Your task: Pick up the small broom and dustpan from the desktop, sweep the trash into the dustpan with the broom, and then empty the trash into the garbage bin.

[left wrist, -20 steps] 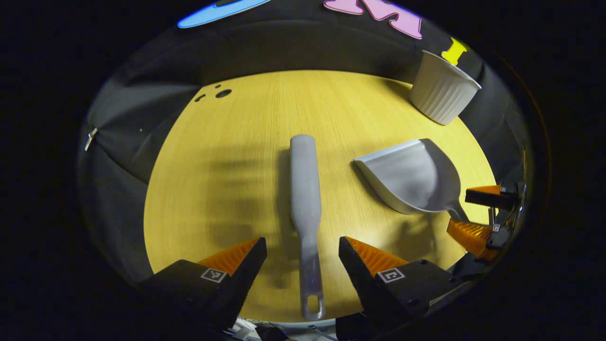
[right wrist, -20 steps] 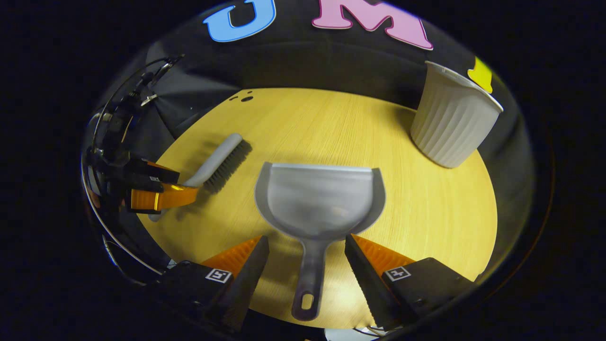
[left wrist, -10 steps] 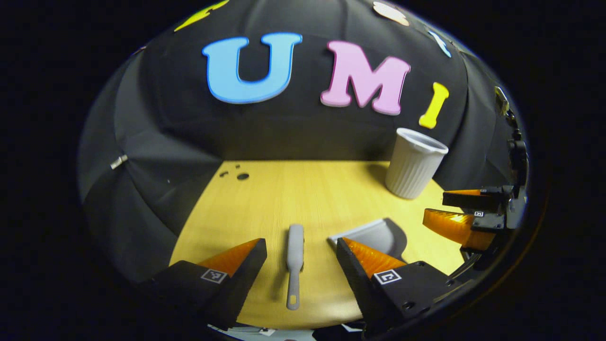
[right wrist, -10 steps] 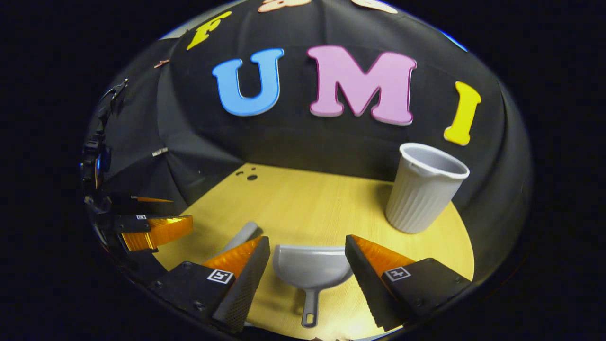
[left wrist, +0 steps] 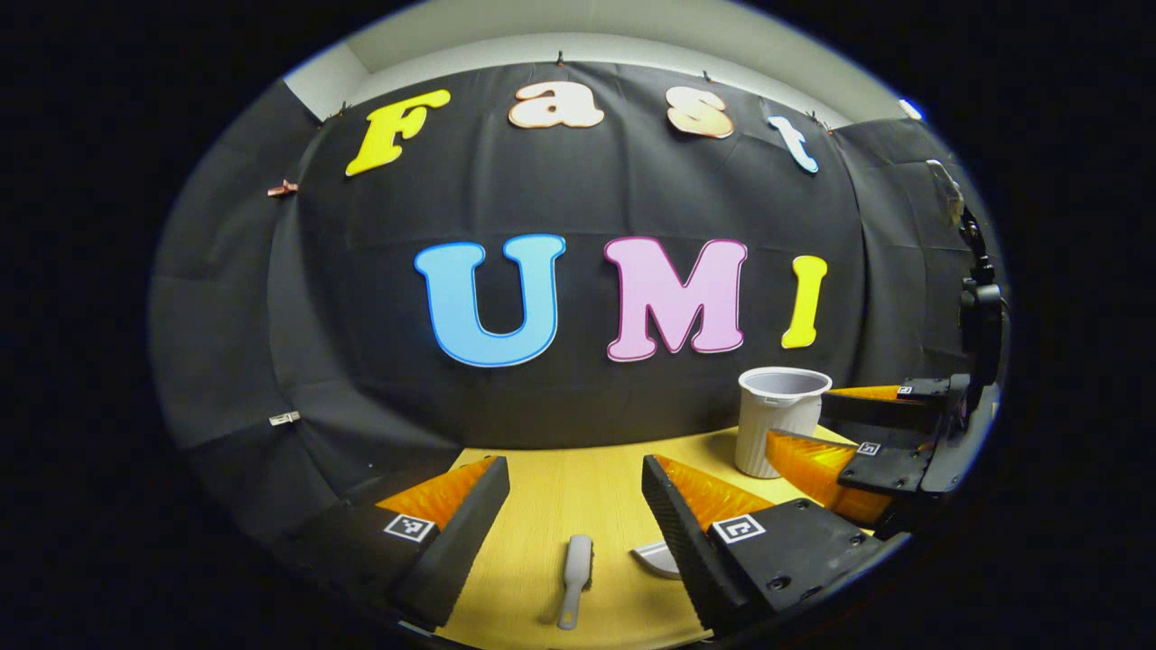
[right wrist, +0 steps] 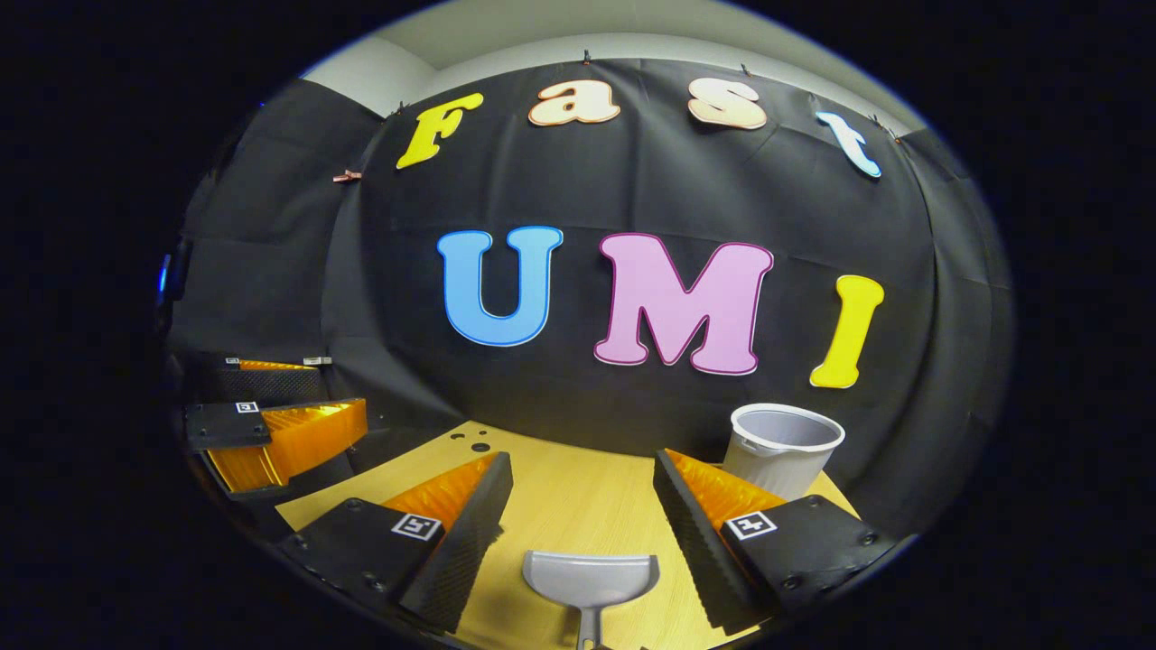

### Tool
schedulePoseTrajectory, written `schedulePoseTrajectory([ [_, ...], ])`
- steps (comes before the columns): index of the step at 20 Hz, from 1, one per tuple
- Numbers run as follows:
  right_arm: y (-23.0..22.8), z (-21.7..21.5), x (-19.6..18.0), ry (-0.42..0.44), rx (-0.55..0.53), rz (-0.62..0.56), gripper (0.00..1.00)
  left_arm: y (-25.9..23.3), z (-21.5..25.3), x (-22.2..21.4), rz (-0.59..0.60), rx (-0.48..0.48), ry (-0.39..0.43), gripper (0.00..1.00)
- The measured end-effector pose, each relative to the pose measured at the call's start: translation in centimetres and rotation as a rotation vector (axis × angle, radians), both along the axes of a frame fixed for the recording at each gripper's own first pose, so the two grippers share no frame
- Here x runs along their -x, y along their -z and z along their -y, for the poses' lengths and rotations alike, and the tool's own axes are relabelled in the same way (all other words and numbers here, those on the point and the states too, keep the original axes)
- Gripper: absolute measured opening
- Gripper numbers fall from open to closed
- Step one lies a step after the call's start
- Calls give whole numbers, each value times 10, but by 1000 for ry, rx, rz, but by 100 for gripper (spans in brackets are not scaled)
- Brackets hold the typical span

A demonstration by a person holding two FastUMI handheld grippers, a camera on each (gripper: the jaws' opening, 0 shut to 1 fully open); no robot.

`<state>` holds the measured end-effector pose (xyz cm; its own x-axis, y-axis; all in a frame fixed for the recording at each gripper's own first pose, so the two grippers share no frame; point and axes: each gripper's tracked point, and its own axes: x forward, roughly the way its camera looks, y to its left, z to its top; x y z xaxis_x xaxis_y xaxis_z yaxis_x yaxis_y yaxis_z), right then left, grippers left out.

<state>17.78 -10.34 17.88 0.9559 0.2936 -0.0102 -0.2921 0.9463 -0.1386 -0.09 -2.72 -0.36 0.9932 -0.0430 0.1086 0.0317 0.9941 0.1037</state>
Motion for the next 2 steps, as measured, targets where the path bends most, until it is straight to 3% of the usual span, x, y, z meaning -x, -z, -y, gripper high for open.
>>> schedulePoseTrajectory([
  [2,9,-2,10,-5,-16,-23,98,6,6,12,-3,37,1,96],
])
